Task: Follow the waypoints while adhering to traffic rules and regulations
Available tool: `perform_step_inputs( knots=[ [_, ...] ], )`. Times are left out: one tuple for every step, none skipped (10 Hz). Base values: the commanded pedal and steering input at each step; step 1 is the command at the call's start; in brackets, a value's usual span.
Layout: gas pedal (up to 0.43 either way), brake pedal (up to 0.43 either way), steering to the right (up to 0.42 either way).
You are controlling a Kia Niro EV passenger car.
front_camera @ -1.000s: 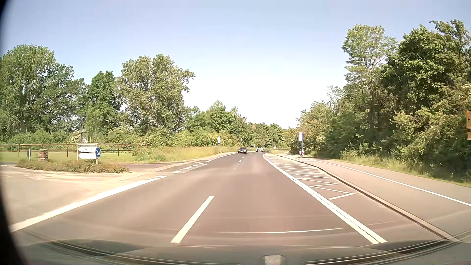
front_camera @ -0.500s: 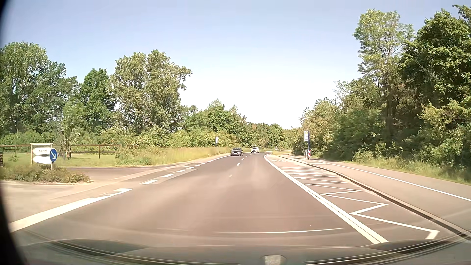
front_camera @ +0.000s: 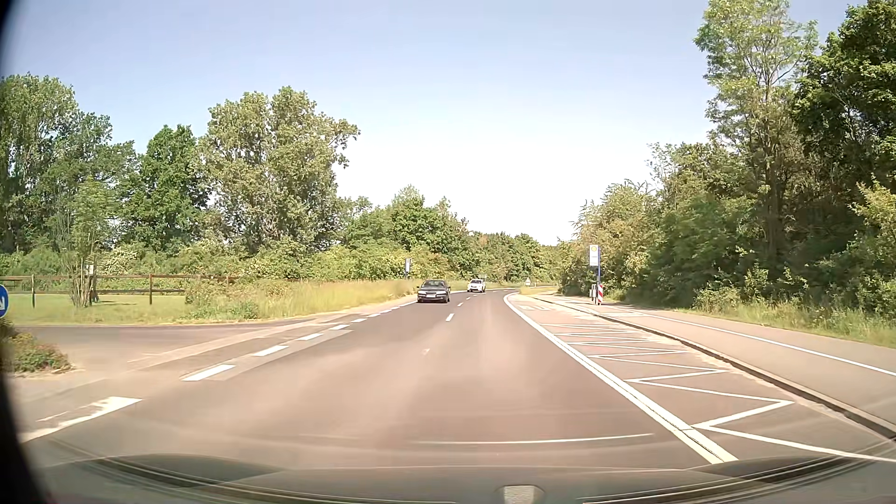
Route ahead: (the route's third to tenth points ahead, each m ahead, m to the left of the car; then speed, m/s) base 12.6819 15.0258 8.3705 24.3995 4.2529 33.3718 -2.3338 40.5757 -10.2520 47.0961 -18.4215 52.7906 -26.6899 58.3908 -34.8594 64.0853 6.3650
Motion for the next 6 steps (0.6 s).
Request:
perform_step_inputs(
  knots=[
    [0.0,0.409,0.002],
    [0.0,0.409,0.002],
    [0.0,0.409,0.002],
    [0.0,0.409,0.002],
    [0.0,0.409,0.002],
    [0.0,0.409,0.002]
  ],
)
